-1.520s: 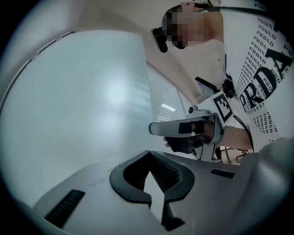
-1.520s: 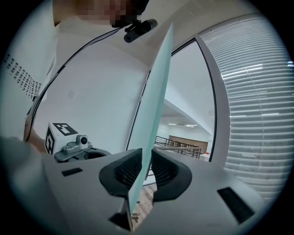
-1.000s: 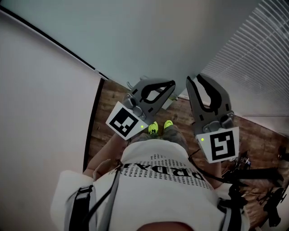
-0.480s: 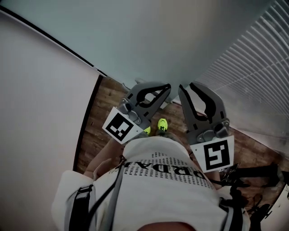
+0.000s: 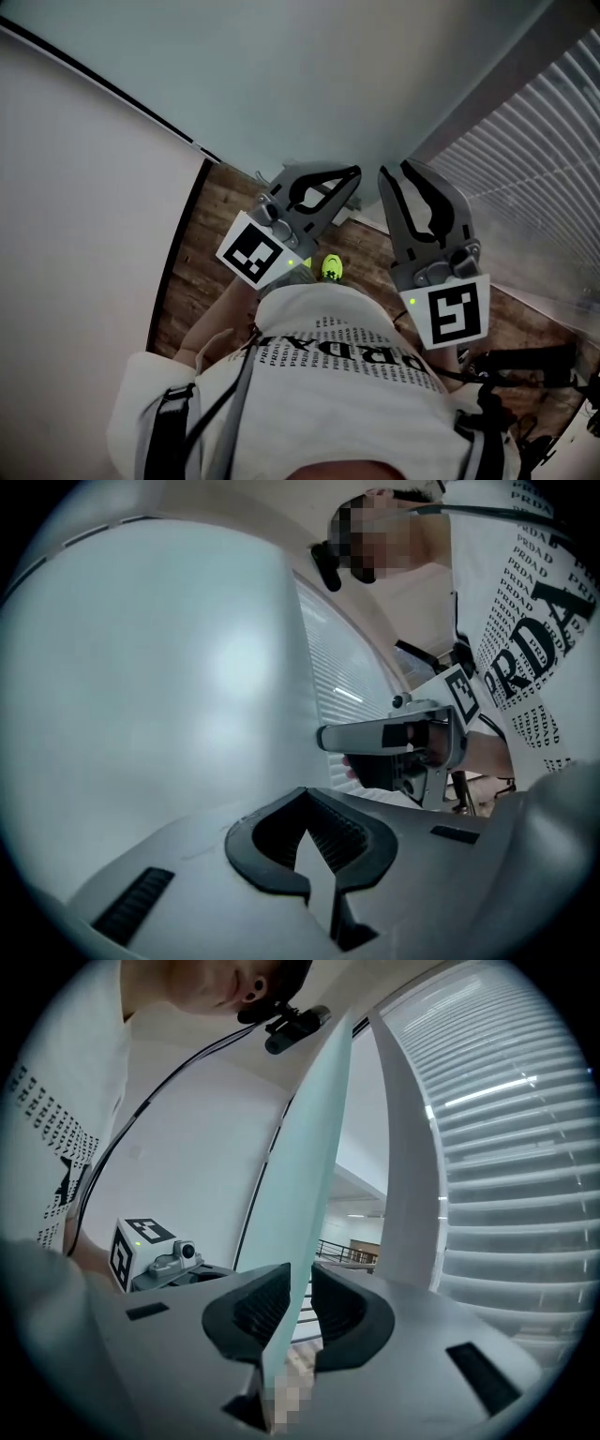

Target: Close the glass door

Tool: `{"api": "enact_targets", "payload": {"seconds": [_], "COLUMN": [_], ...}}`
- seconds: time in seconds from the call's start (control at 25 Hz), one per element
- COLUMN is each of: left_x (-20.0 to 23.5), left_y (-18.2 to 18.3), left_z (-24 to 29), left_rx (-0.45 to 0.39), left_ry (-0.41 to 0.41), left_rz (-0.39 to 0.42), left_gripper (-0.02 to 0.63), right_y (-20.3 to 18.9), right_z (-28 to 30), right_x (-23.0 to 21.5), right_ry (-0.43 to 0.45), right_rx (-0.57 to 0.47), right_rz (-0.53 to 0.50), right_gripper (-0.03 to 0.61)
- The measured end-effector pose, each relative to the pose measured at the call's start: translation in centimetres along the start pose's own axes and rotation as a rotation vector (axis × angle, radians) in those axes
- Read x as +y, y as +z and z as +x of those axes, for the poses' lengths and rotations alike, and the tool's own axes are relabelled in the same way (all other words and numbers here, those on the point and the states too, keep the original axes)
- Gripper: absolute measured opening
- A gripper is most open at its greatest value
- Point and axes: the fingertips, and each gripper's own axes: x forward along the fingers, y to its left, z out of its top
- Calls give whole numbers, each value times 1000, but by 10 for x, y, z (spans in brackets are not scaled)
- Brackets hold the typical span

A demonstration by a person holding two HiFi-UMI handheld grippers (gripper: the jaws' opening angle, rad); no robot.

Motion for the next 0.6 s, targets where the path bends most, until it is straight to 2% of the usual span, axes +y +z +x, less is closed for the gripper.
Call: {"api": "enact_targets", "payload": {"seconds": [0.28, 0.6], "left_x": [21, 36], "left_y": [11, 13], "left_z": [-2, 16], "left_rx": [21, 25], "left_ry": [24, 30], "left_rz": [36, 25], "left_gripper": [-2, -2], "right_y": [0, 1], "right_z": [3, 10], "right_x": [0, 16], "right_ry": [-7, 53], "right_rx": [-3, -7], "right_rz": [44, 32], "right_gripper": [38, 38]}}
